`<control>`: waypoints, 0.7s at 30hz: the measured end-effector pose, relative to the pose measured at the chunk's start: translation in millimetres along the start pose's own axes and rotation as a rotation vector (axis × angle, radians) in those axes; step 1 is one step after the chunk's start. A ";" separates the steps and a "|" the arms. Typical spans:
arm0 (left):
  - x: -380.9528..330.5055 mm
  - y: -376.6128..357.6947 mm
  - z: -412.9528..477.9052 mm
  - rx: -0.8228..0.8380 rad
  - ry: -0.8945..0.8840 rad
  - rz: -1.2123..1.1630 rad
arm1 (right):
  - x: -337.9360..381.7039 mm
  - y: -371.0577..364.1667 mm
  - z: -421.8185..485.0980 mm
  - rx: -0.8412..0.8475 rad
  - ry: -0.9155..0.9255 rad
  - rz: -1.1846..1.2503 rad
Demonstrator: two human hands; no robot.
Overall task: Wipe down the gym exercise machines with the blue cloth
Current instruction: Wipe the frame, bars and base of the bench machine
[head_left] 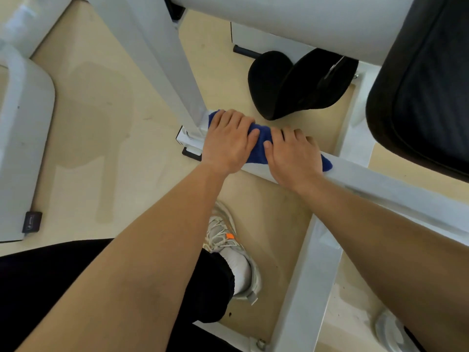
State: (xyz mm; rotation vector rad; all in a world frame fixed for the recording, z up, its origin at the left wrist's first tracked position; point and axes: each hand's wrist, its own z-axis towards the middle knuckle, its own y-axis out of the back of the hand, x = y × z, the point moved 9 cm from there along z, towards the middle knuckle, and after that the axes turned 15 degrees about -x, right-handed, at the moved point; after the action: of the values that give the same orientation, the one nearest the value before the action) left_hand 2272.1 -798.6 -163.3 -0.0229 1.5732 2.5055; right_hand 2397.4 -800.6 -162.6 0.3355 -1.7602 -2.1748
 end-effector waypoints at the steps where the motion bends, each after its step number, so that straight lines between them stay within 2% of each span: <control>1: 12.7 -0.1 4.2 0.006 0.003 0.023 | 10.6 -1.3 8.0 -0.006 0.009 0.002; 4: 27.1 -3.0 8.3 0.019 -0.046 0.057 | 35.4 -3.2 23.7 -0.016 0.032 0.008; 7: 22.1 -2.0 6.5 0.018 0.011 0.097 | 29.7 -3.4 20.0 -0.009 0.042 0.008; 12: -30.8 -2.6 -6.8 0.047 0.017 0.069 | -31.1 10.9 -20.3 0.010 0.037 -0.042; 16: -84.1 -7.9 -12.1 0.061 -0.031 -0.031 | -75.6 15.1 -46.9 0.004 -0.073 -0.112; 21: -55.2 -6.7 -1.5 0.053 -0.097 -0.057 | -54.7 6.3 -34.1 0.007 -0.147 -0.124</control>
State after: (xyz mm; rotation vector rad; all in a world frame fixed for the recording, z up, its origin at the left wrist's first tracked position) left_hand 2327.3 -805.2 -163.8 0.0596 1.5775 2.3833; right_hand 2461.2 -811.2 -164.8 0.3004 -1.8714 -2.3341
